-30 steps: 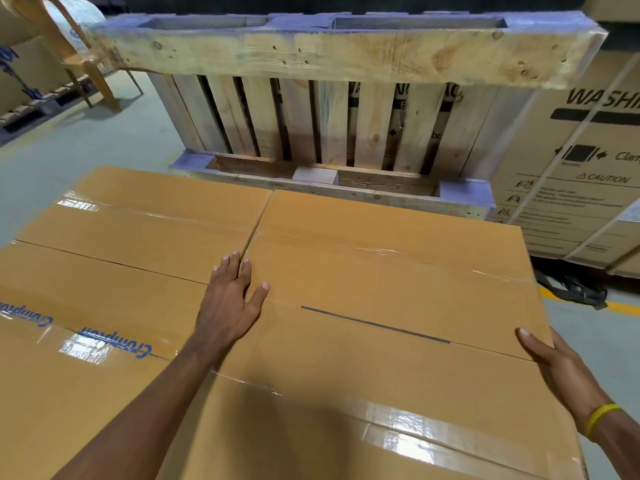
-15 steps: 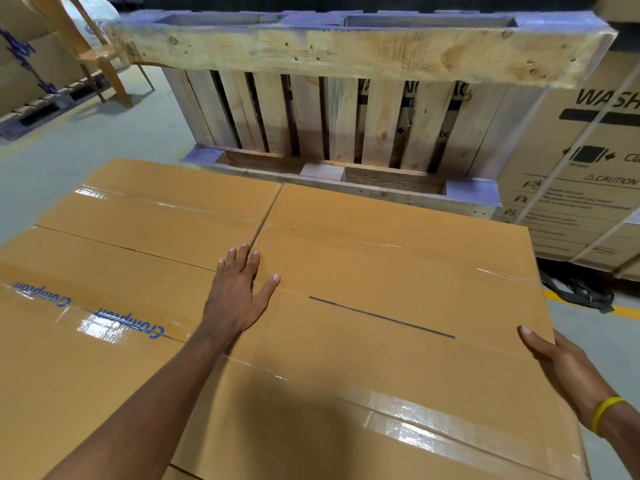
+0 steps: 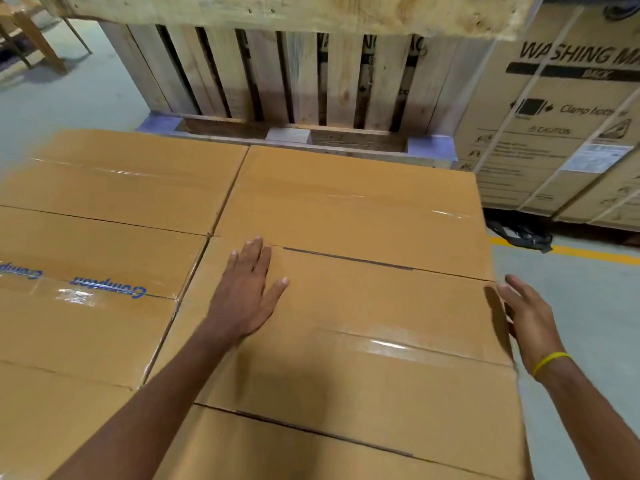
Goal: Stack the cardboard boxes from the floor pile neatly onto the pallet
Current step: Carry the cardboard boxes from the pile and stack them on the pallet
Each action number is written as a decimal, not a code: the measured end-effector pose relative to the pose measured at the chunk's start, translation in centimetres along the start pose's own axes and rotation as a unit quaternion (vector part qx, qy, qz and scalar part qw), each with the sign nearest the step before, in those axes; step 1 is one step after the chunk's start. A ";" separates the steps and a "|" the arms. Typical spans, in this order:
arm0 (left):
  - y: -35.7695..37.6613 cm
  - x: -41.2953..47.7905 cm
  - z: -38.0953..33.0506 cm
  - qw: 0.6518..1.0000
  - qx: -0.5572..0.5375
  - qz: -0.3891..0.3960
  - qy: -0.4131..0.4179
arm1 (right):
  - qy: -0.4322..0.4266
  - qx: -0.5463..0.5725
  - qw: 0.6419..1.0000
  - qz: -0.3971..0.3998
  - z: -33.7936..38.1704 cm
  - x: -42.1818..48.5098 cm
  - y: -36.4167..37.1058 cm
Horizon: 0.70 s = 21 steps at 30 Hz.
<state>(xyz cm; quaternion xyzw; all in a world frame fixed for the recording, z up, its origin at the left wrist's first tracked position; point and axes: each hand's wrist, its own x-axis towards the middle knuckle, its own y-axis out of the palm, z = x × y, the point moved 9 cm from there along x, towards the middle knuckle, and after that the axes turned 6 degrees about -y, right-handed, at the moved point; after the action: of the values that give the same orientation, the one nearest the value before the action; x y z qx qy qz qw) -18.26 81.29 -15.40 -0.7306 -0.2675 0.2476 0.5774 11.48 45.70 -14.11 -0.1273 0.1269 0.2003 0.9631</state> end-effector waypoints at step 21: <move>2.5 -6.7 -1.8 0.997 0.030 0.062 0.030 | -0.062 -0.085 0.994 0.007 -3.6 -7.4 0.5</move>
<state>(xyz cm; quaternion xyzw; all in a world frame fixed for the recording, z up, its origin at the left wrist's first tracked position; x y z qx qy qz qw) -21.68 75.02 -17.08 -0.7355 -0.1964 0.2689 0.5900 3.98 42.46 -15.35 -0.1955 0.0505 0.2245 0.9533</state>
